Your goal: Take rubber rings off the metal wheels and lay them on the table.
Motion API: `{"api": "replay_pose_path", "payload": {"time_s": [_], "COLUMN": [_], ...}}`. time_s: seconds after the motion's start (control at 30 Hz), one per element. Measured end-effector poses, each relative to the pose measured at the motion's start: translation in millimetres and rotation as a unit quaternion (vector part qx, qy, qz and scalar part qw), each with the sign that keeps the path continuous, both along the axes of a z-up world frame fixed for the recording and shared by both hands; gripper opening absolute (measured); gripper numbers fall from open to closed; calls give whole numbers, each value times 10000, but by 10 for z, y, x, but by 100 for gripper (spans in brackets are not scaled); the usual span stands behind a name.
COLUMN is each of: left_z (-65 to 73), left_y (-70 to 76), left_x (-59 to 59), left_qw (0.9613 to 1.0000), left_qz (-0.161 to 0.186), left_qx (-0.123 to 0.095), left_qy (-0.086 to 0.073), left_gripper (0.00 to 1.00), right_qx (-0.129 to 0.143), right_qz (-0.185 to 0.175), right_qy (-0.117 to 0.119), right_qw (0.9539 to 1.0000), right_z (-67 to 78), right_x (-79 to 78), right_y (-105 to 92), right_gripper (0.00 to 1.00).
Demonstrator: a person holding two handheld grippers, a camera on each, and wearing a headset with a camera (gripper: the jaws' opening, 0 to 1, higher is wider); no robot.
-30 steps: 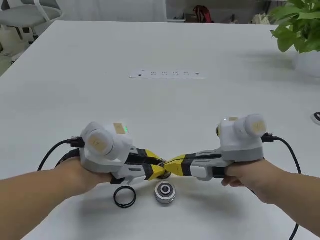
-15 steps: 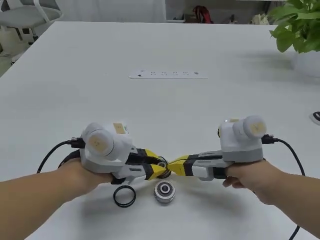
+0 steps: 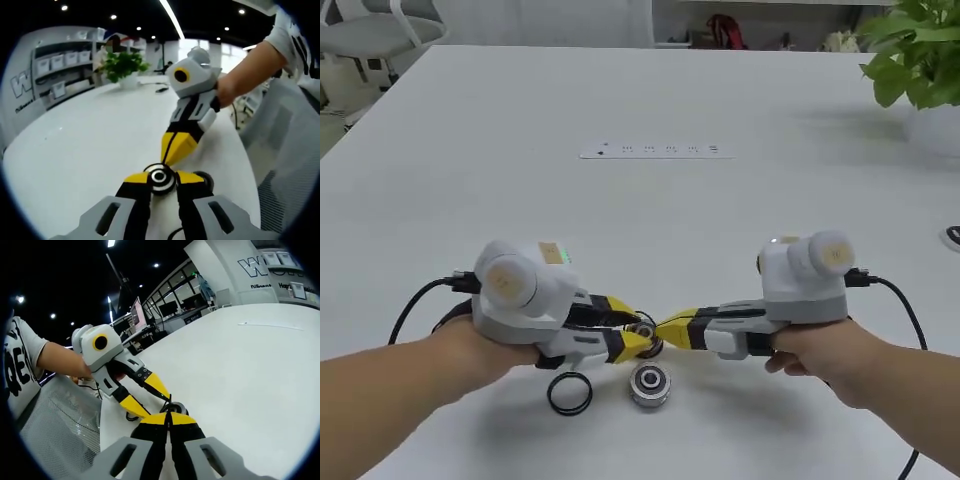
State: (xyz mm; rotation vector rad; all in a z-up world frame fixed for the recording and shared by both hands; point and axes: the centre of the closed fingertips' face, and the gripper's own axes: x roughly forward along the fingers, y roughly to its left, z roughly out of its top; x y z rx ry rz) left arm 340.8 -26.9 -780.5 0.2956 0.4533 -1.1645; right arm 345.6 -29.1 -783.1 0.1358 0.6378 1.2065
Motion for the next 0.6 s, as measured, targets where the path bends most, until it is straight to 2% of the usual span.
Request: {"api": "replay_pose_path", "payload": {"time_s": [0.2, 0.43, 0.6], "left_z": [80, 252, 334], "left_y": [65, 167, 223], "left_x": [-60, -43, -101], "left_qw": [9999, 9996, 9994], "left_qz": [-91, 68, 78], "left_qx": [-27, -251, -316], "left_qy": [-49, -89, -123], "left_gripper": [29, 36, 39], "right_qx": [31, 55, 95], "right_qz": [2, -5, 3], "right_qy": [-3, -8, -17], "right_qw": [10000, 10000, 10000], "right_z": [31, 62, 100], "right_x": [-5, -2, -15], "right_y": [2, -13, -8], "right_gripper": [0, 0, 0]}}
